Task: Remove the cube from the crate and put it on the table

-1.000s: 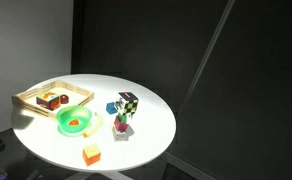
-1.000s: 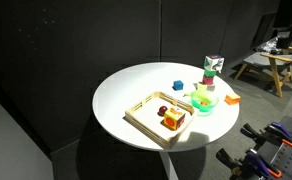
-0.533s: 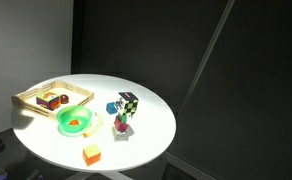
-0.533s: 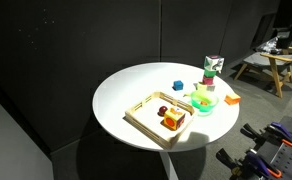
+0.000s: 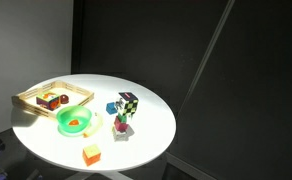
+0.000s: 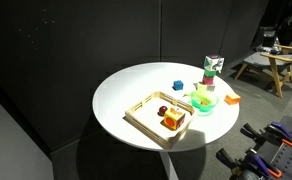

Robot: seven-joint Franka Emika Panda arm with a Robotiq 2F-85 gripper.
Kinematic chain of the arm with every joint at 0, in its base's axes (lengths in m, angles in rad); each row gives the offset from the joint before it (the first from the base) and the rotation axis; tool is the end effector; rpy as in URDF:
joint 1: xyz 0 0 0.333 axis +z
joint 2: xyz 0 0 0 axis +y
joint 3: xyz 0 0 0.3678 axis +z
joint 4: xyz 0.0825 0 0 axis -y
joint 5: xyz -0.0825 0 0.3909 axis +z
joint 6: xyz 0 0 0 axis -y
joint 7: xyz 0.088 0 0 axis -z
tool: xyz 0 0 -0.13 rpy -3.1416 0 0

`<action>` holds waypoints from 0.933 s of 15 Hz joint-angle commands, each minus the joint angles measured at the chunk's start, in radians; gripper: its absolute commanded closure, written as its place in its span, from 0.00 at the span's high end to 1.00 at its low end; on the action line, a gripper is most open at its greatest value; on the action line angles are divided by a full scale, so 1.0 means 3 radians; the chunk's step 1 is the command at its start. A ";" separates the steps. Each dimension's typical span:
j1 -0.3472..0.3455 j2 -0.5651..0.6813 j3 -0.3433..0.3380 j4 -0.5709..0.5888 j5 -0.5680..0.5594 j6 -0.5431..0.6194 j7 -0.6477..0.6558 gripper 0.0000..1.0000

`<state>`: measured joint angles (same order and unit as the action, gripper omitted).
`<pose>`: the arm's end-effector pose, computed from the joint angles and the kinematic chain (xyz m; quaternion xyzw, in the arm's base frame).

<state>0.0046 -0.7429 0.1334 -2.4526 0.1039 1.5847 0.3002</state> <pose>0.2778 0.0615 0.5447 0.9924 -0.1051 -0.0644 0.0062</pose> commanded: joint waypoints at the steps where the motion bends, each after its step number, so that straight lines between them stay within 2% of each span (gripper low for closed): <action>1: -0.0013 0.0125 -0.0013 0.0030 -0.0058 0.0233 -0.0123 1.00; 14: 0.0075 0.0889 -0.0088 0.0025 -0.0172 0.1357 -0.0627 1.00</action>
<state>0.0074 -0.5334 0.1254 -2.4565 0.0715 1.9317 0.1628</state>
